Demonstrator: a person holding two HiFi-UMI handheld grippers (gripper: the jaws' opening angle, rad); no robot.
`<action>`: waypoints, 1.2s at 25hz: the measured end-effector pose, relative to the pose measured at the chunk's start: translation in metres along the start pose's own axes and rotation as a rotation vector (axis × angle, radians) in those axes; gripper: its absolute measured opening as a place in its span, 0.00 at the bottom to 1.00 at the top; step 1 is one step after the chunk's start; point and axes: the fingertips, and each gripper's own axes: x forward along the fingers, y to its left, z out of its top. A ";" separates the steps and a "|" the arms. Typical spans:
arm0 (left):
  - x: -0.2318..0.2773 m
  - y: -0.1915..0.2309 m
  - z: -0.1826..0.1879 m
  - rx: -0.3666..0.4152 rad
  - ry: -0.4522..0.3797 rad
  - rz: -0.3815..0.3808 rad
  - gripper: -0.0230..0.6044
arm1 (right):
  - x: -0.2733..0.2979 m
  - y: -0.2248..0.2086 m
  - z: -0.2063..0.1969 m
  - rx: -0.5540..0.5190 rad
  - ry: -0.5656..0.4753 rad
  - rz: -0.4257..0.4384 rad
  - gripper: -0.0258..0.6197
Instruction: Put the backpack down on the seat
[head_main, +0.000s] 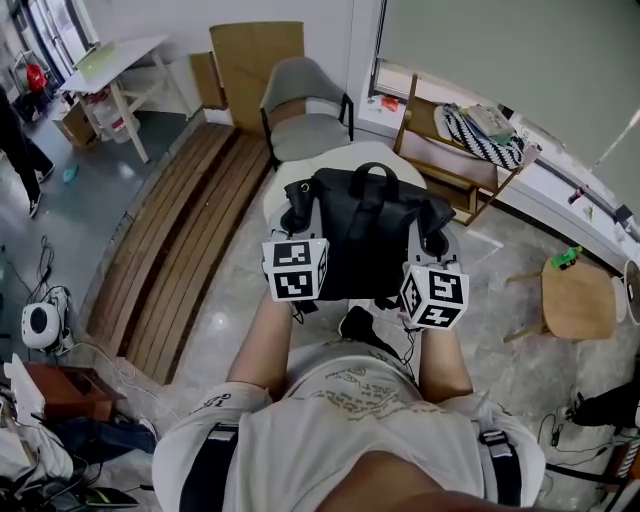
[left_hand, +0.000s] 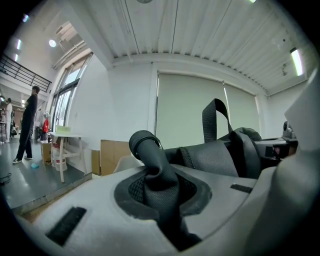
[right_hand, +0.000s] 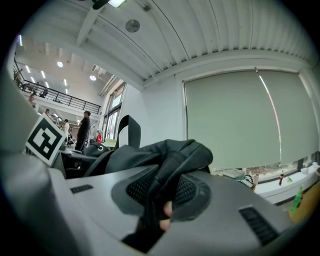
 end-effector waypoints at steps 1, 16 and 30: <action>0.006 0.010 0.000 0.001 -0.001 0.002 0.14 | 0.011 0.006 -0.001 0.002 -0.001 0.002 0.14; 0.186 0.053 0.014 -0.001 0.059 0.036 0.14 | 0.199 -0.053 -0.012 0.044 0.044 0.045 0.14; 0.439 0.044 0.044 0.000 0.116 0.022 0.14 | 0.419 -0.191 -0.021 0.085 0.080 0.060 0.14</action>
